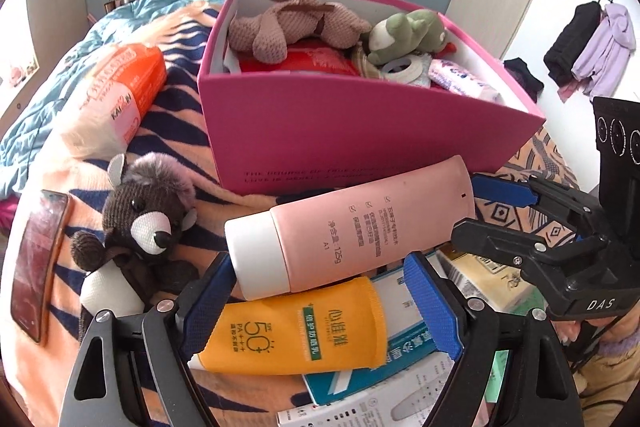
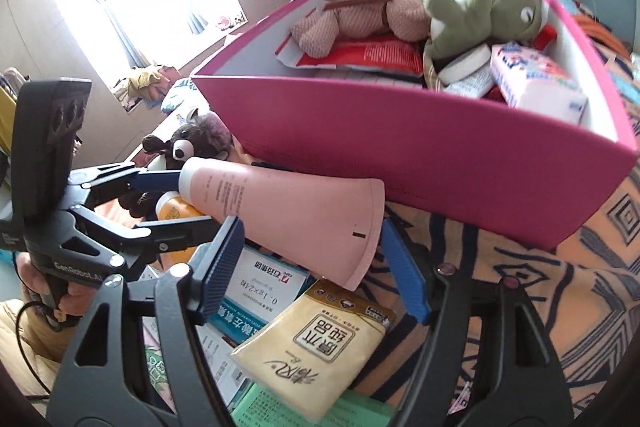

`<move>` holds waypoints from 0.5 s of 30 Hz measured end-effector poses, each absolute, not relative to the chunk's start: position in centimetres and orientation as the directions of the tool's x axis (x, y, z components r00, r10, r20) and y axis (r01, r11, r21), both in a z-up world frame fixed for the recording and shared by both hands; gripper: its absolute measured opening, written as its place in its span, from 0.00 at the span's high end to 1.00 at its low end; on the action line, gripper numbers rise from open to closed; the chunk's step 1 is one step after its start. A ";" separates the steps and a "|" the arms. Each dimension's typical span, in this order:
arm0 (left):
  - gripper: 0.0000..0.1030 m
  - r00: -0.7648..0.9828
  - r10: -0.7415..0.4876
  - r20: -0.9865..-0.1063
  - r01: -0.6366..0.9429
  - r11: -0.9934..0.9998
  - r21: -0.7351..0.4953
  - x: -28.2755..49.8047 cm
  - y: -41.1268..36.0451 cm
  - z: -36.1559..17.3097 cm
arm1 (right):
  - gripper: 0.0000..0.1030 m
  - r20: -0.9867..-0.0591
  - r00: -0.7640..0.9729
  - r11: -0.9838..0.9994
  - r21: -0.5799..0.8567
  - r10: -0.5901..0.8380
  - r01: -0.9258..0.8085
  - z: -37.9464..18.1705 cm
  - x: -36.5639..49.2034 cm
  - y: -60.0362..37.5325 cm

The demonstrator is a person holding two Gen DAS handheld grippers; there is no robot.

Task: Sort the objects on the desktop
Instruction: 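Lift the pink tube with the right gripper and carry it toward the pink box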

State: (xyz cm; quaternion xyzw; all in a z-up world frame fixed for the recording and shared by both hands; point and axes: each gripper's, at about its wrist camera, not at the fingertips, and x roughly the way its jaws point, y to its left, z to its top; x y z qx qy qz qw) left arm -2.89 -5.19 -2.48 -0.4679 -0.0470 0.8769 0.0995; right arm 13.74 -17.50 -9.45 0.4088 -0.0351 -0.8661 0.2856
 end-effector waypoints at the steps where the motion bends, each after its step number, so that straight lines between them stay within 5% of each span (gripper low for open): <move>1: 0.16 -0.546 0.220 -0.808 -0.131 -0.975 -0.177 -2.7 -5.2 -2.3 | 0.30 -0.686 -0.509 -0.836 0.287 -0.520 0.467 -9.3 13.9 -17.5; 15: 0.16 -0.593 0.229 -0.772 -0.151 -0.973 -0.173 -2.0 -5.0 0.2 | 0.30 -0.650 -0.567 -0.842 0.230 -0.506 0.489 -6.9 15.5 -17.2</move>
